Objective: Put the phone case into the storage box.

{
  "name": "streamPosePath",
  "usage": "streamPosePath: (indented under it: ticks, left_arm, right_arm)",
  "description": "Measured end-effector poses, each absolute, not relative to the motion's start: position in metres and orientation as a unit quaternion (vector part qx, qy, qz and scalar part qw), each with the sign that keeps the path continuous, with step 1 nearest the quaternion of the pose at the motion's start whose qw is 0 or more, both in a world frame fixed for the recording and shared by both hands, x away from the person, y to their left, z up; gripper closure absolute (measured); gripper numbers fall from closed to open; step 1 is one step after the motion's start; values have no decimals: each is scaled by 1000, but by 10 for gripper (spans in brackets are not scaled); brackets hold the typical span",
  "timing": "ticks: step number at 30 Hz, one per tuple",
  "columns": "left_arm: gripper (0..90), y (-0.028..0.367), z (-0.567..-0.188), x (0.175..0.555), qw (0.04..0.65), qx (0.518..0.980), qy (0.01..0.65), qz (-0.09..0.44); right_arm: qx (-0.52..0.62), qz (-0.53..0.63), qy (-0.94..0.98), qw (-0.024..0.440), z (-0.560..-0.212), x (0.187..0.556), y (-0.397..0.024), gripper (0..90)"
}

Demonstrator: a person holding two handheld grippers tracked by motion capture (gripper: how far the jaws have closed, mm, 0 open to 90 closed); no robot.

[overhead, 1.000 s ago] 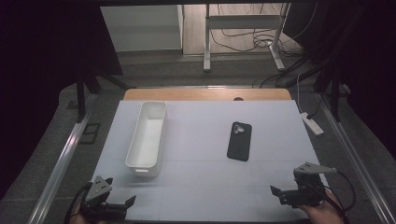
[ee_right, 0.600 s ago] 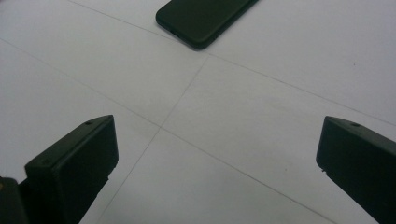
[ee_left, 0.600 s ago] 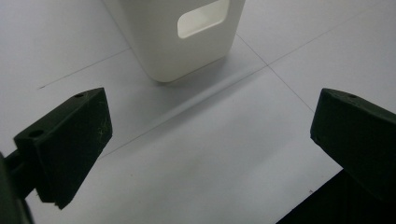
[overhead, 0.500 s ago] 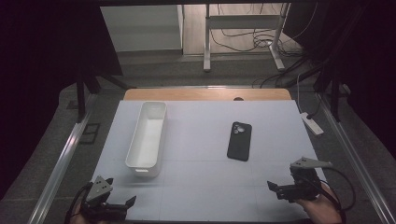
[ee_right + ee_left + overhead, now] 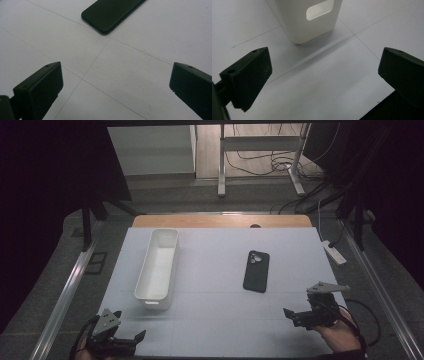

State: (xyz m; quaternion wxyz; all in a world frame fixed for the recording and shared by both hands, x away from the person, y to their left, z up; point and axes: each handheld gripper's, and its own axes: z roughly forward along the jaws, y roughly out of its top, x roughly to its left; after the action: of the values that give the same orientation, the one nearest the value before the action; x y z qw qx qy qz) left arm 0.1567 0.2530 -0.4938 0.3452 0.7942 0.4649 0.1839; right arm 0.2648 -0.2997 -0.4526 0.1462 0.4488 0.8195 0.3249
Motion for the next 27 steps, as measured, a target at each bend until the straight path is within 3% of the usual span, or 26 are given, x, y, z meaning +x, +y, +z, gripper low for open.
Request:
streamPosePath:
  ticks: [27]
  left_arm:
    - [0, 252, -494, 157, 343, 797, 463, 183]
  right_arm:
    - [431, 330, 830, 129, -454, 297, -285, 0]
